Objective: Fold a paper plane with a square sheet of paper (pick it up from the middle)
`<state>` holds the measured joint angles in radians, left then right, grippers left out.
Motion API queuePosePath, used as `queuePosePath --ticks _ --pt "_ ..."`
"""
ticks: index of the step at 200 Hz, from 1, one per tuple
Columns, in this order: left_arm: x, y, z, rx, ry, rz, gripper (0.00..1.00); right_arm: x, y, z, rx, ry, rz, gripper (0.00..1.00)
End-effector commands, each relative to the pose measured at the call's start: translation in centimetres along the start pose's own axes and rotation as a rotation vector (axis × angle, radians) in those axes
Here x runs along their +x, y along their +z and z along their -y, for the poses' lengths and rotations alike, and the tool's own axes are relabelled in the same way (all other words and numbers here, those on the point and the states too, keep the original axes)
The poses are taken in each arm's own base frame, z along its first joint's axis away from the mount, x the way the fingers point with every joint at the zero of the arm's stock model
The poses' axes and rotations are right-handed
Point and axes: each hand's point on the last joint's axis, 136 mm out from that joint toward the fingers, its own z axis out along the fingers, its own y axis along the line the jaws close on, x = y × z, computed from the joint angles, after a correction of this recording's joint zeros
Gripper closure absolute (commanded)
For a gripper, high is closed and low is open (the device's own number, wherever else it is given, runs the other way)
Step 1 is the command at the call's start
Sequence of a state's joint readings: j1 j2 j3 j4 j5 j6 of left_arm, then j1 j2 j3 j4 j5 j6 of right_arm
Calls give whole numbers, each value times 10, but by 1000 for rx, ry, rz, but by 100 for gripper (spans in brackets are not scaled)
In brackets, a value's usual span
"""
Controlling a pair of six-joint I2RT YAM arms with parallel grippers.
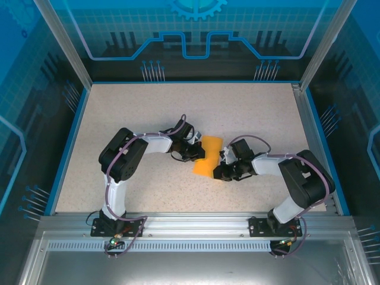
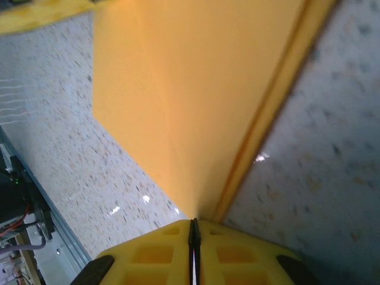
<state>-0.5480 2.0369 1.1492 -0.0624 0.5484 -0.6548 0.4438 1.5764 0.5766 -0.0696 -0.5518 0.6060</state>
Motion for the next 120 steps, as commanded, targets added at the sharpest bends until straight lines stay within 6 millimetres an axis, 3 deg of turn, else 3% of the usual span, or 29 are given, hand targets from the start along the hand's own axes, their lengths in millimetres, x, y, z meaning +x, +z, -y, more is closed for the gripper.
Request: queuePosePath --ticks 1,32,54,62,82,120 --pt "12 3 -35 -102 -79 -21 100 11 -15 10 74 29 -21 88" --pt "7 -4 -17 -49 -62 -1 100 -20 -43 9 123 73 115 77" --pt "0 -12 -2 -25 -37 19 100 -42 -52 6 69 146 191 66" --pt "-2 -15 2 -19 -32 25 100 -49 -52 3 49 164 206 61" --pt "-5 -17 11 -1 -16 26 98 -61 -47 -5 4 177 199 60" --pt "-9 -15 17 17 -1 20 96 -71 -33 -2 -7 207 182 56"
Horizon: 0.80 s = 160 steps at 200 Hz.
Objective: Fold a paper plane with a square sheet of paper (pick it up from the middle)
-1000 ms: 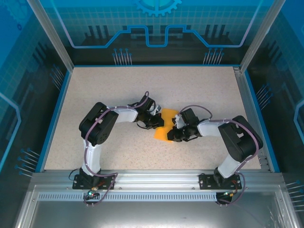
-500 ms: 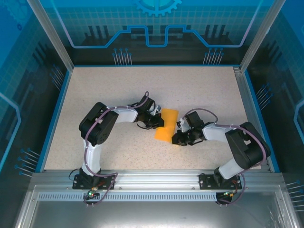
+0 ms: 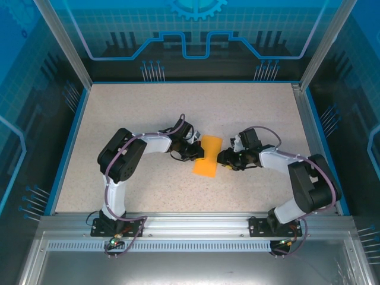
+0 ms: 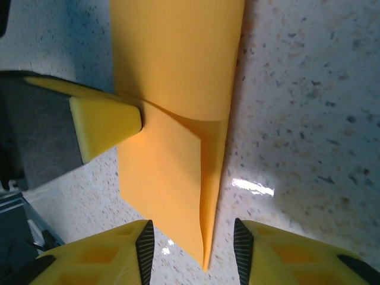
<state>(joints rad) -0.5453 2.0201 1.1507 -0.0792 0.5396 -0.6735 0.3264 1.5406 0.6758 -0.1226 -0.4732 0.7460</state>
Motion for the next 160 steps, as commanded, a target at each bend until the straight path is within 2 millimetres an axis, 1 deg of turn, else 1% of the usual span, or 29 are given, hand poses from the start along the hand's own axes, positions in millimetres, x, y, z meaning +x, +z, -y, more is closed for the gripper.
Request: queuePosePath --ticks 1,30,49,92,108,160 --pt "-7 -10 15 22 19 10 96 -10 6 -8 -37 32 -3 56" --pt "-7 -10 12 15 18 6 96 -8 16 -6 -32 38 -23 56" --pt "-5 -9 9 5 18 0 96 -4 21 -4 -35 39 -41 58" --pt "-5 -7 6 1 11 -5 96 -1 25 -5 -48 42 -55 63" --pt "-5 -6 7 5 13 -11 96 -1 26 -3 -38 46 -53 62" --pt "-4 -4 1 -18 7 -19 96 1 31 4 -4 102 -72 63"
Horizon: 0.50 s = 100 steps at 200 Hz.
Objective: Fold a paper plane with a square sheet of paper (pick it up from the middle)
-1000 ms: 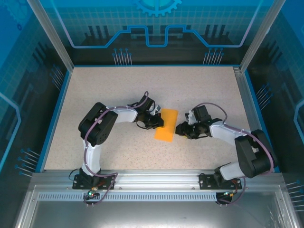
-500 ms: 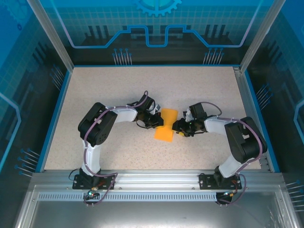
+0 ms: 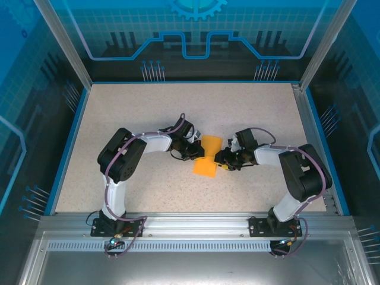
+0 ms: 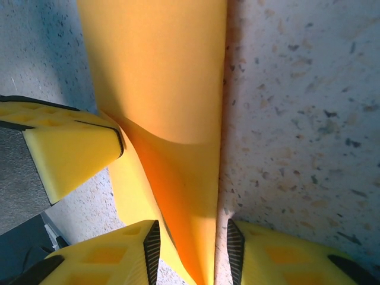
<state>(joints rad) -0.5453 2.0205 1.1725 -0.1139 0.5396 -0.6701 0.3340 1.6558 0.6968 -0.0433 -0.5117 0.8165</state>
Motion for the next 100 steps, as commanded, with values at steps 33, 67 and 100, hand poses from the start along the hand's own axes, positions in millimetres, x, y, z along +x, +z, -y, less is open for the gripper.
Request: queuePosePath --ticks 33,67,100 --pt "-3 0 -4 -16 9 -17 96 4 10 0 10 62 -34 64" --pt "-3 3 -6 -23 4 -27 96 2 9 -6 -14 60 -29 63" --pt "-2 3 -10 -40 4 -26 96 1 8 -8 -15 59 -30 63"
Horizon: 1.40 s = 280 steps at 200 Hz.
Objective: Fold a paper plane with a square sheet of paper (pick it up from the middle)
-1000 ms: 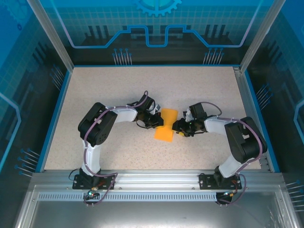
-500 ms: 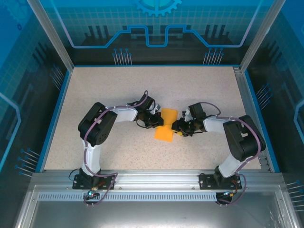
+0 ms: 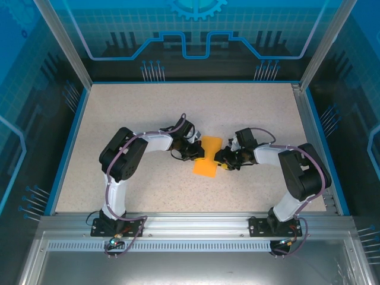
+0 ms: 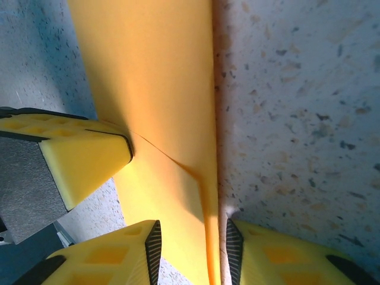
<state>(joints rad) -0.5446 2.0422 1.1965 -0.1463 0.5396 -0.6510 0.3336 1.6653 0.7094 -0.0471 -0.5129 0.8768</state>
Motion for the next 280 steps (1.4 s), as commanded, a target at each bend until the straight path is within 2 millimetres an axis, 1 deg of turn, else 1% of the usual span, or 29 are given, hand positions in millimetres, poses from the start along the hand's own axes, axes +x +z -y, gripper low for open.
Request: queuePosePath --ticks 1,25,90,105,131,172,197,225,280 --pt "-2 0 -6 -24 2 -9 96 4 7 -7 -13 -2 -29 63" --pt "-2 0 -6 -25 0 -7 97 4 7 -6 -2 5 -33 63" --pt "-4 -3 -6 -26 -4 4 97 5 5 -12 -28 -5 -27 63" --pt "-4 -3 -5 -27 -5 7 98 4 4 -11 -25 -2 -24 63" --pt "-4 -4 -6 -28 -11 13 98 4 3 -13 -35 -8 -24 65" --pt "-6 -6 -7 -29 -17 22 98 5 3 -9 -26 -2 -20 65" --pt "-6 -8 -8 -30 -21 25 98 3 4 -13 -49 -7 -20 65" --pt "-6 -10 -7 -24 -19 28 98 4 5 -16 -71 -29 -26 65" --pt "-8 -13 0 -1 -16 43 98 2 9 -15 -84 -73 -25 70"
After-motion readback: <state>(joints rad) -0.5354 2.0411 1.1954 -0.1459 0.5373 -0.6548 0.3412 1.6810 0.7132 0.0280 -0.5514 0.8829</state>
